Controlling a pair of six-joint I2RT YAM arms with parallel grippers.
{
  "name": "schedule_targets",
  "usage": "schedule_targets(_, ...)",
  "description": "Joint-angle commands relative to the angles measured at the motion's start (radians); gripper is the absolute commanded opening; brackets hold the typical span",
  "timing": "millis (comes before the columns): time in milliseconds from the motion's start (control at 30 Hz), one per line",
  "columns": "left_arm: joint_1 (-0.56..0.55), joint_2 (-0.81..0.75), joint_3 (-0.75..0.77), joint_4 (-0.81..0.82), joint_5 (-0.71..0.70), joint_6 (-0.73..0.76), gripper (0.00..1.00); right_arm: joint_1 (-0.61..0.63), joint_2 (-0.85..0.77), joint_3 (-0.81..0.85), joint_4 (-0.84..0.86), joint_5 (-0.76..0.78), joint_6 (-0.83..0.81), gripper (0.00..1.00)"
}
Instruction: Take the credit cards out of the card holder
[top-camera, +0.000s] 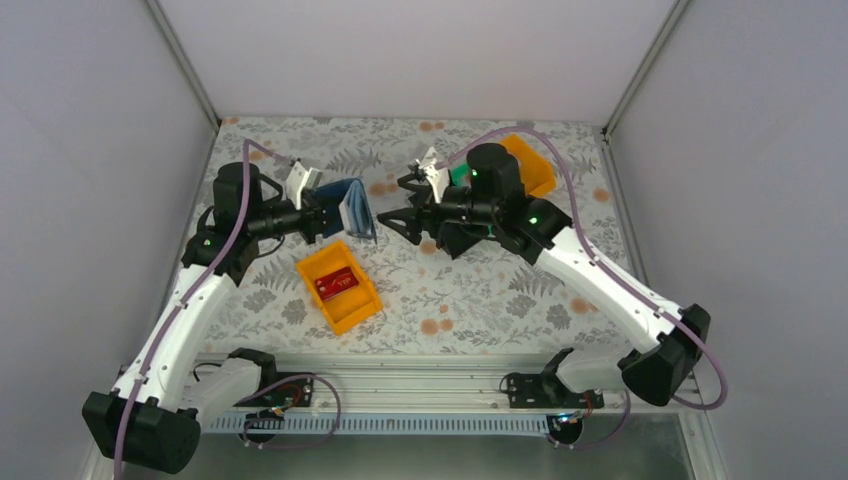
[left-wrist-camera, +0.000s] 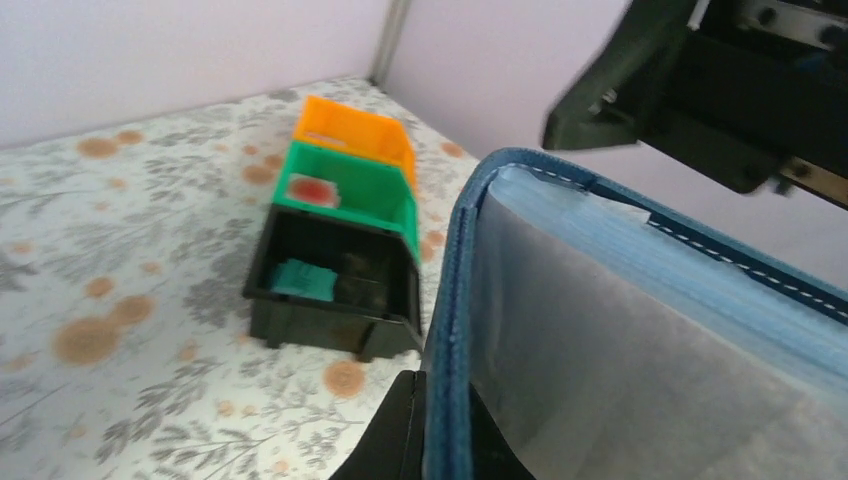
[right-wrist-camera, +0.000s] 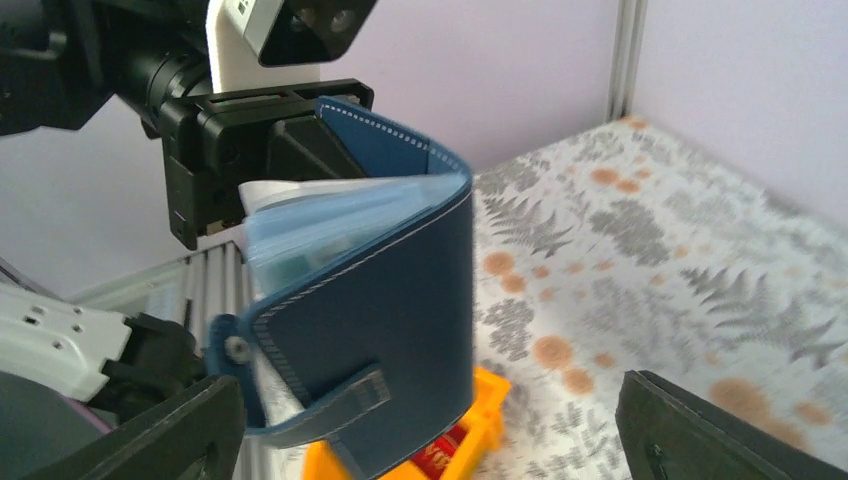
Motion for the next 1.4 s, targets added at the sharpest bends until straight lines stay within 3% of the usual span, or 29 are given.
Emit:
schedule_targets(0, 0.003, -0.007, 0.006, 0.004, -0.216, -0.059, 0.02, 0.005, 0.007, 0.011, 0.064, -0.041, 0.061, 0.97)
schedule_targets(100, 0.002, -0.008, 0.016, -0.009, -0.238, -0.063, 0.02, 0.057, -0.012, -0.004, 0.125, 0.052, 0.106, 0.99)
schedule_targets(300, 0.002, 0.002, 0.017, -0.003, -0.238, -0.067, 0.02, 0.177, -0.002, -0.002, 0.219, 0.467, 0.205, 0.99)
schedule_targets(367, 0.002, 0.004, 0.018, 0.000, -0.236, -0.069, 0.02, 0.185, 0.011, -0.004, 0.223, 0.522, 0.219, 0.99)
schedule_targets(700, 0.002, 0.007, 0.016, 0.011, -0.223, -0.072, 0.02, 0.210, 0.129, 0.072, 0.119, 0.496, 0.165, 0.96)
schedule_targets(867, 0.002, 0.007, 0.011, 0.014, -0.219, -0.071, 0.02, 0.210, 0.126, 0.043, 0.145, 0.489, 0.159, 0.74)
schedule_targets(1000, 0.002, 0.004, 0.009, 0.015, -0.211, -0.067, 0.02, 0.209, 0.131, 0.030, 0.145, 0.466, 0.145, 0.66)
schedule_targets(1133, 0.002, 0.003, 0.005, 0.021, -0.208, -0.054, 0.02, 0.206, 0.133, 0.019, 0.152, 0.445, 0.137, 0.50)
schedule_targets(1200, 0.002, 0.001, 0.006, 0.028, -0.190, -0.052, 0.02, 0.204, 0.139, 0.022, 0.146, 0.446, 0.133, 0.45)
schedule_targets(1367, 0.001, -0.005, -0.023, 0.099, -0.040, -0.064, 0.02, 0.204, 0.185, 0.054, 0.147, 0.411, 0.128, 0.46)
